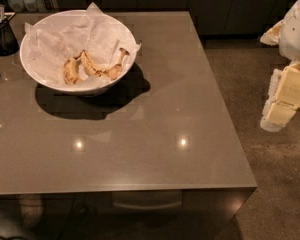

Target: Pick banana from white bowl

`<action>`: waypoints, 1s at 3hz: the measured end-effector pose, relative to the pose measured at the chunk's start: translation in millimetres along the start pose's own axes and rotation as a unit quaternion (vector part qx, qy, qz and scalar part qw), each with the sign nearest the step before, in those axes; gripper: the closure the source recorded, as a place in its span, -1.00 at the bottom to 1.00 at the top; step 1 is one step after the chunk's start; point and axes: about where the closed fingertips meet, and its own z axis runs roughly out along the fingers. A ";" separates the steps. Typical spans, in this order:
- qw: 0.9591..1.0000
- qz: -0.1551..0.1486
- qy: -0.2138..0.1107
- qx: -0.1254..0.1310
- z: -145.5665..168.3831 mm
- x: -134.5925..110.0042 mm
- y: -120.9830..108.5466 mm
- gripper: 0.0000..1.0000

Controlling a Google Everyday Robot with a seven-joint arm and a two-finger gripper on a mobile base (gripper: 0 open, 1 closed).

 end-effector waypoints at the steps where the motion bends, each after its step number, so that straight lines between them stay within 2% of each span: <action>1: 1.000 0.012 -0.001 -0.011 1.0 -29.9 -17.6 -1.00; 2: 1.000 -0.012 0.007 -0.026 8.5 -70.7 -36.1 -1.00; 3: 1.000 -0.018 -0.004 -0.016 7.9 -81.0 -40.4 -1.00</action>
Offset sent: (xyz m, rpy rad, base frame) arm 0.0747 0.0945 0.0189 -0.0626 0.1567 0.1025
